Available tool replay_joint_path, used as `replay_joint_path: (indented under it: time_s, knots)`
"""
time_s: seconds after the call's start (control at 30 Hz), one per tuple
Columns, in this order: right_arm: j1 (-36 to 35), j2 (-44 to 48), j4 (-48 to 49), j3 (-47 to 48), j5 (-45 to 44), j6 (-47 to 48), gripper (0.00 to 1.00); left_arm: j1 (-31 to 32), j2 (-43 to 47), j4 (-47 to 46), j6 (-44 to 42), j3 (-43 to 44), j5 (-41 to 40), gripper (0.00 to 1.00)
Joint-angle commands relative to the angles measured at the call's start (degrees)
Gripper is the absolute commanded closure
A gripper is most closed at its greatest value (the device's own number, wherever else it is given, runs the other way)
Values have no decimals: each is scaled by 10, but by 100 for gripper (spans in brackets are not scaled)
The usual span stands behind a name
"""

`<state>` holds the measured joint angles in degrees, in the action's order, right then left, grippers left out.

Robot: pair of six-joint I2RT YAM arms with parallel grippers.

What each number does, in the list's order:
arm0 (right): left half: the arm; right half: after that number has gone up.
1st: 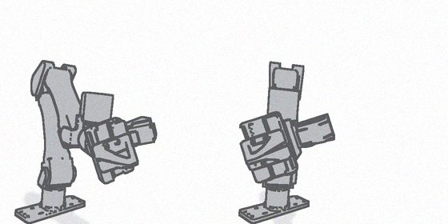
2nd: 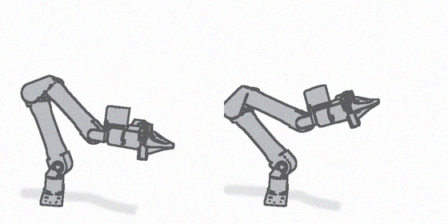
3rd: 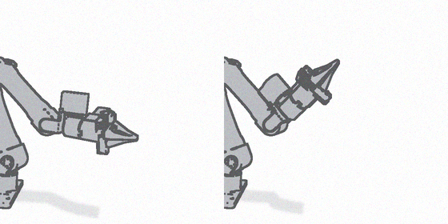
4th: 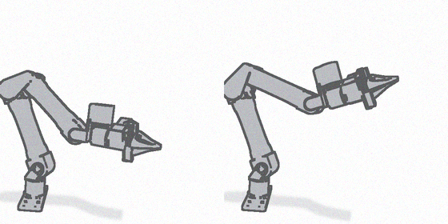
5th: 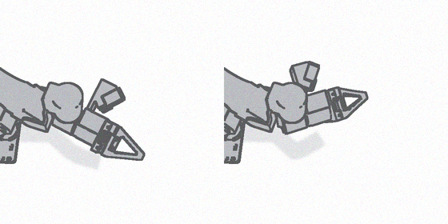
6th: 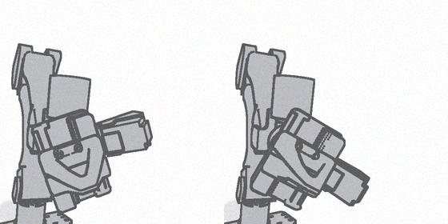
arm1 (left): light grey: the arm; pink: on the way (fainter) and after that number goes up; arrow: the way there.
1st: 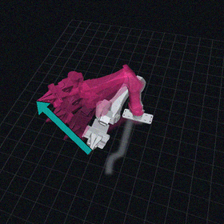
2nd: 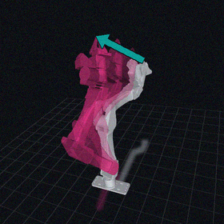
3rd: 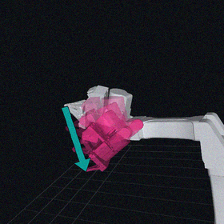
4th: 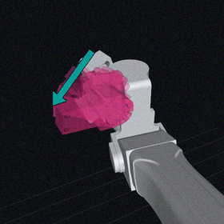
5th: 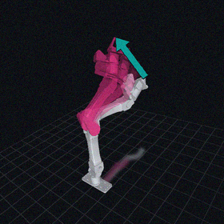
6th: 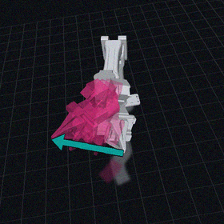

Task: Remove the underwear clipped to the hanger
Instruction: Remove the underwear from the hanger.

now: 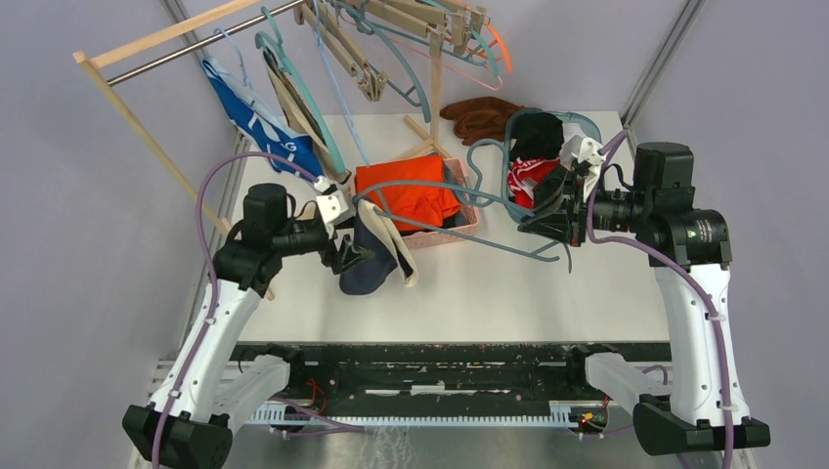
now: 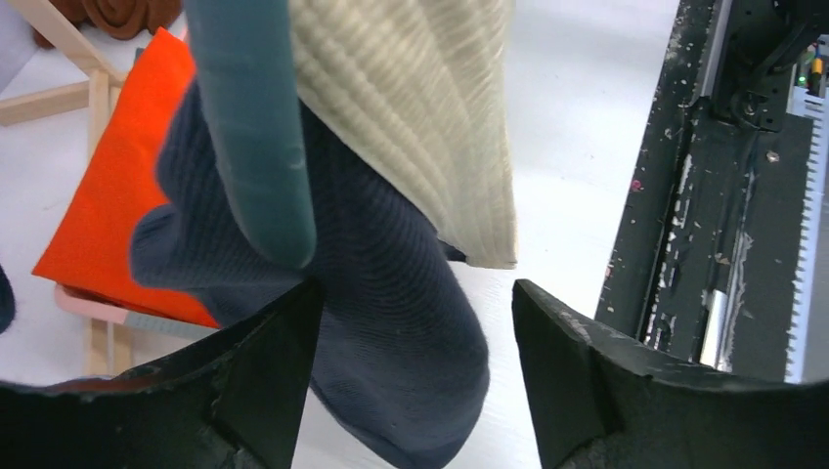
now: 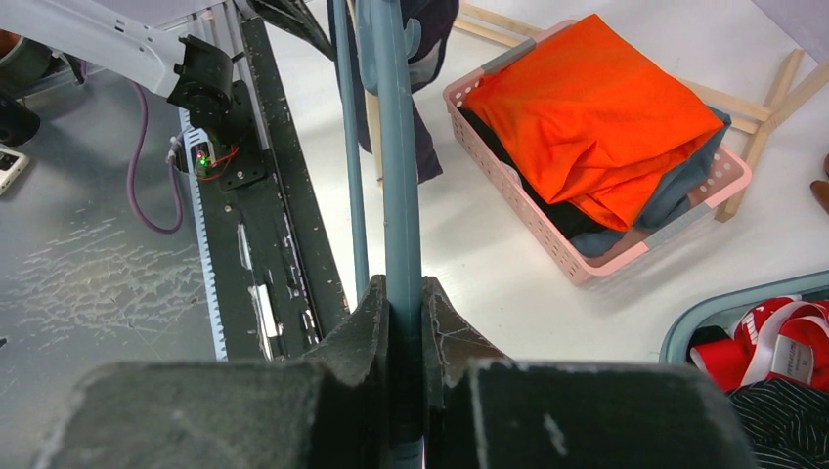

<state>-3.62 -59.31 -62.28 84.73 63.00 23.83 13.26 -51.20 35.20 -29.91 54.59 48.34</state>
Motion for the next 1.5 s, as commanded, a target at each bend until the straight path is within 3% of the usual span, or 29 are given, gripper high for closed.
replay_joint_path:
  time_s: [0.0,0.1,0.13,0.2,0.4,0.73,0.83,0.97,1.03,1.13,1.3,1.37,1.47]
  knots:
    - [2,7,40,3,36,-21,99,0,-5,-104,88,-13,35,32]
    - [2,11,34,4,24,-19,99,-1,0,-95,78,-14,-3,65]
    - [2,12,31,6,17,-17,99,-2,3,-91,76,-12,-22,83]
    - [2,13,26,5,3,-13,99,-6,10,-77,74,-5,-58,96]
    - [2,18,6,9,-70,8,99,-29,38,-20,55,32,-107,97]
    - [7,26,-6,44,-235,4,99,-46,57,-8,60,48,-247,97]
    - [7,28,-17,55,-216,12,99,-48,61,-15,71,40,-284,97]
    - [7,20,-66,63,-119,65,99,-50,59,-33,84,34,-316,97]
    - [7,12,-90,71,-85,85,99,-50,57,-26,72,33,-309,97]
    - [7,5,-79,78,-97,57,99,-48,55,18,28,38,-220,97]
    - [8,-7,29,65,-214,-71,99,-37,33,88,-6,67,-70,97]
    - [7,-16,50,63,-275,-92,99,-17,14,107,-10,82,-69,97]
    - [7,-22,61,52,-307,-96,99,73,-26,134,-14,102,-133,97]
